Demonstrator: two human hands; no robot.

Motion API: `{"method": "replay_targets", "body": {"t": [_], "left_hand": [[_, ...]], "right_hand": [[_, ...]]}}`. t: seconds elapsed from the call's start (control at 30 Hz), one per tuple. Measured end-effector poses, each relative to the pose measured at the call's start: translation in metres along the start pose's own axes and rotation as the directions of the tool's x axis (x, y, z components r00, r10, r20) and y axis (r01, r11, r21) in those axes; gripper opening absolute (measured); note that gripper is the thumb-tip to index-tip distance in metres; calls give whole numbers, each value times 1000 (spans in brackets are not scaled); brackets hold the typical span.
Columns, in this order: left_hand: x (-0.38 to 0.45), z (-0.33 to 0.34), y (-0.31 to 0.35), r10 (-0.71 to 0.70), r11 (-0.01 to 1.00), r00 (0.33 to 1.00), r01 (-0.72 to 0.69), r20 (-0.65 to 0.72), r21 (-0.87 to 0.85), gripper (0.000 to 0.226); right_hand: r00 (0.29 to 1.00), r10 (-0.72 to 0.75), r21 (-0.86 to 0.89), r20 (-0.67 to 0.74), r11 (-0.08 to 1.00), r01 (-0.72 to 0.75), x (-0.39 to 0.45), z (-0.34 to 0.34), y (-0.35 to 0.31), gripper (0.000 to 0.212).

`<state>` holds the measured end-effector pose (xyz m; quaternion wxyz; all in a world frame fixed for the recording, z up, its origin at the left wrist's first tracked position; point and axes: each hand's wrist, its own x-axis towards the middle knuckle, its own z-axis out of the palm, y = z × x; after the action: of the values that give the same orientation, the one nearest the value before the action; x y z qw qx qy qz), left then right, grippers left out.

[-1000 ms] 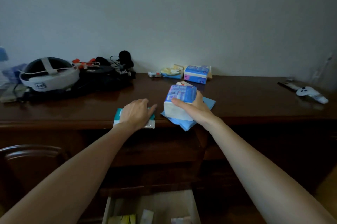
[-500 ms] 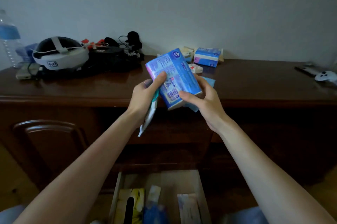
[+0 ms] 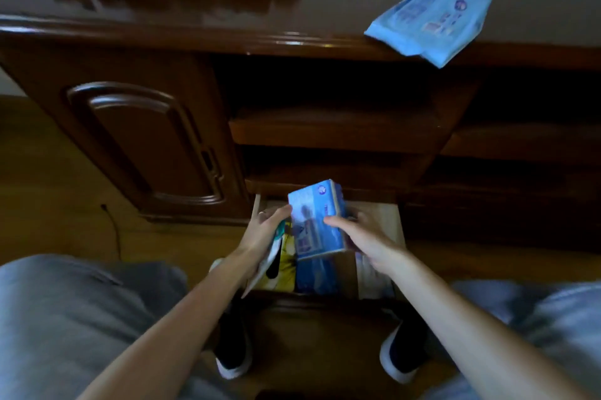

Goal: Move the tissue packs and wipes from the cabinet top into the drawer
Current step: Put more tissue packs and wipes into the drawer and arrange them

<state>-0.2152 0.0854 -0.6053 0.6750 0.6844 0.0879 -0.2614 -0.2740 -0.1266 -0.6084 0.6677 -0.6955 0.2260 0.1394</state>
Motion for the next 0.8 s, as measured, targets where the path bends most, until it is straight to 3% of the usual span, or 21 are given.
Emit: {"method": "replay_targets", "body": {"t": [0.1,0.17,0.3,0.37,0.4,0.5,0.63,0.73,0.8], "left_hand": [[8,10,-19,-72,991,985,53,158,122,65],[11,15,-30,-87,996,975,78,203,54,71],[21,7,-31,-89,962,972,141,219,-235,36],[26,-3,-31,-109,934,959,188,260,-303,18],[27,-5,-31,-141,929,953,221,268,-296,23],[31,-7,-34,-187,974,982,186,7,-130,45],[35,-21,-39,-170,985,957,169,-235,-27,63],[45,-36,-36,-341,935,851,350,-399,-52,90],[55,-44,-41,-501,862,782,492,-371,-125,90]], "right_hand": [[998,-8,-213,-65,977,-6,12,6,18,87],[999,-53,-314,-12,948,46,17,14,27,99],[985,-126,-139,114,980,142,30,23,23,47],[985,-95,15,141,995,94,34,22,25,56],[982,-39,65,185,998,27,36,22,30,67],[952,112,63,284,989,-135,41,29,50,77],[997,67,-59,36,996,-65,51,26,63,63],[991,107,-12,-84,994,-109,52,3,74,47],[976,174,15,-130,985,-173,50,-14,84,41]]}}
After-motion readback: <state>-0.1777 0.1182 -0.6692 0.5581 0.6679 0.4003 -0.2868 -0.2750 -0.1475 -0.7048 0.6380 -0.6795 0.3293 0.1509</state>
